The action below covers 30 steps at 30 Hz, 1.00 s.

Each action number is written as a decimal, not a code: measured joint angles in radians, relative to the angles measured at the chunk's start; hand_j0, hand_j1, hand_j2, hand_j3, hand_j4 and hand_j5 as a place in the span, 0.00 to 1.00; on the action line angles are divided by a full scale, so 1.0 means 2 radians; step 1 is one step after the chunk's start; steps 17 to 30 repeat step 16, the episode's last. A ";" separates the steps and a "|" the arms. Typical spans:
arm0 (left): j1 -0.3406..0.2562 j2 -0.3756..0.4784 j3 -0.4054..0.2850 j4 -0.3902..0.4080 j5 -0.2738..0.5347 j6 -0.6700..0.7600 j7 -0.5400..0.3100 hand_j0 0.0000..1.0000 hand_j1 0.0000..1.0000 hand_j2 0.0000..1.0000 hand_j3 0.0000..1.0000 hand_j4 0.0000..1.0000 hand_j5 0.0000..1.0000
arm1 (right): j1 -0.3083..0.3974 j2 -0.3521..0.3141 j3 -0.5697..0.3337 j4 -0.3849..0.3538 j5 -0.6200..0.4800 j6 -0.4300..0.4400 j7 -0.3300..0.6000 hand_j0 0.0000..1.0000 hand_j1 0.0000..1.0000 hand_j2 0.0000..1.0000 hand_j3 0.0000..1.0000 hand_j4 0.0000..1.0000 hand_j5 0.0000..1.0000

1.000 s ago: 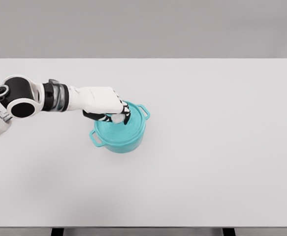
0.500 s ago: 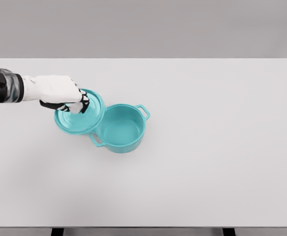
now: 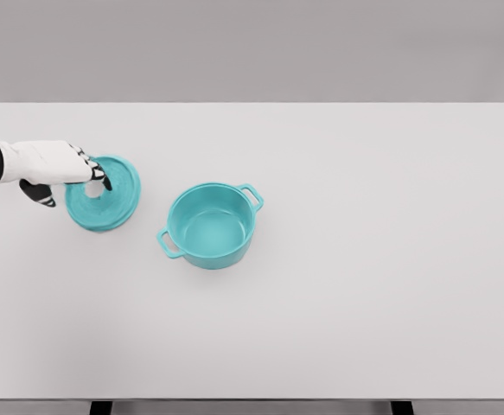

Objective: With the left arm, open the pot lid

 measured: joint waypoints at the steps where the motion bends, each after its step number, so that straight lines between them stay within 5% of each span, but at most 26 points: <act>1: 0.000 0.000 0.000 0.001 0.000 0.000 0.000 1.00 1.00 1.00 1.00 1.00 1.00 | 0.000 0.000 0.000 0.000 0.000 0.000 0.000 1.00 1.00 1.00 1.00 1.00 1.00; 9: 0.000 0.008 0.002 0.023 0.004 0.002 0.000 1.00 1.00 1.00 1.00 1.00 1.00 | 0.000 0.000 0.000 0.000 0.000 0.000 0.000 1.00 1.00 1.00 1.00 1.00 1.00; 16: 0.001 0.008 0.018 0.131 0.042 -0.001 0.000 1.00 1.00 1.00 1.00 1.00 1.00 | 0.000 0.000 0.000 0.000 0.000 0.000 0.000 1.00 1.00 1.00 1.00 1.00 1.00; 30: 0.001 0.008 0.018 0.131 0.042 -0.001 0.000 1.00 1.00 1.00 1.00 1.00 1.00 | 0.000 0.000 0.000 0.000 0.000 0.000 0.000 1.00 1.00 1.00 1.00 1.00 1.00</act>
